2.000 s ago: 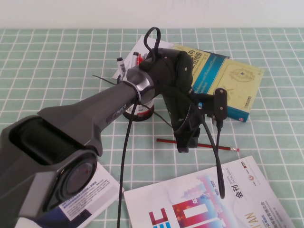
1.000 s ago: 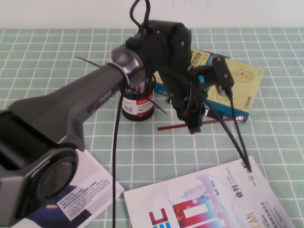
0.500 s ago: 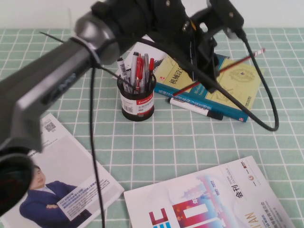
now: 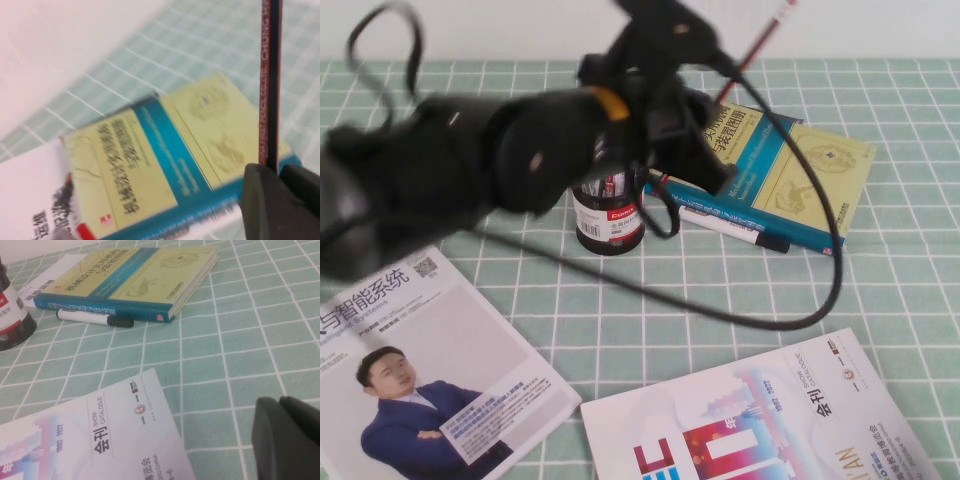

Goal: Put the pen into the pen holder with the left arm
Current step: Place the pen onto the pen holder

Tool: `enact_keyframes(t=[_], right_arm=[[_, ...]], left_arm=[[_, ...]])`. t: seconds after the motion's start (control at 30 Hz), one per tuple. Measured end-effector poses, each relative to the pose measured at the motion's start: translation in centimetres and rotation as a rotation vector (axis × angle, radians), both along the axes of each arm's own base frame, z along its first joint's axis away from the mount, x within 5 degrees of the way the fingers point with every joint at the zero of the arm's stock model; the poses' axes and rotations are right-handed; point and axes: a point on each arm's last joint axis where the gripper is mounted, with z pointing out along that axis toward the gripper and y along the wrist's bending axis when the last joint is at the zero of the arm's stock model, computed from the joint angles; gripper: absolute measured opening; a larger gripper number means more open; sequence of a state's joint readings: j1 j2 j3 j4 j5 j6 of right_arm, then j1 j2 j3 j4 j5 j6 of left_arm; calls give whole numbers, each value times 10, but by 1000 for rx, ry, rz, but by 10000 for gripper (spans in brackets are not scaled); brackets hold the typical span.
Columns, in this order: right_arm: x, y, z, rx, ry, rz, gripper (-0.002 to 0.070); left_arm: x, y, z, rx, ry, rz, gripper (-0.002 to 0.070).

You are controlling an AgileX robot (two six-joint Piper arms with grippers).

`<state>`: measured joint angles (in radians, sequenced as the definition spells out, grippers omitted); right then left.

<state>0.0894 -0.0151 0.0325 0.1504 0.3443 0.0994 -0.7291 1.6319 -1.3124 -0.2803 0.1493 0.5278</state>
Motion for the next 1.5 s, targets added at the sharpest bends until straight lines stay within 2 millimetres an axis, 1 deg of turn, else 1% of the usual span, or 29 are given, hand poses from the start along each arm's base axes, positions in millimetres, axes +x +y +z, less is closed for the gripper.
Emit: enact_keyframes(t=[0.07,0.1,0.13,0.17,0.3,0.47,0.57,0.67,0.77,0.93,1.07,1.17,1.33,1.5], right_arm=[[0,0,0,0,0,0,-20],[0,0,0,0,0,0,-20],[0,0,0,0,0,0,-20],[0,0,0,0,0,0,-20],[0,0,0,0,0,0,-20],[0,0,0,0,0,0,-20],[0,0,0,0,0,0,-20],[0,0,0,0,0,0,-20],[0,0,0,0,0,0,-20],[0,0,0,0,0,0,-20],[0,0,0,0,0,0,-20],[0,0,0,0,0,0,-20],[0,0,0,0,0,0,-20],[0,0,0,0,0,0,-20]], left_arm=[[-7,12,-2,-102,-32,62,13],[-10,17,0,-155,-64,90,13],[-13,22,-3,-198,-81,118,13],[-15,27,-1,-241,-115,140,14],[-18,41,-4,-360,-200,206,13],[-10,58,-9,-454,-240,249,13],[2,67,-14,-480,-255,276,13],[14,73,-23,-478,-261,302,13],[23,75,-36,-477,-241,320,13],[36,76,-55,-463,-227,299,13],[45,76,-69,-494,-215,295,13],[50,76,-82,-483,-202,298,13],[61,69,-92,-484,-182,296,13],[67,66,-102,-482,-168,299,13]])
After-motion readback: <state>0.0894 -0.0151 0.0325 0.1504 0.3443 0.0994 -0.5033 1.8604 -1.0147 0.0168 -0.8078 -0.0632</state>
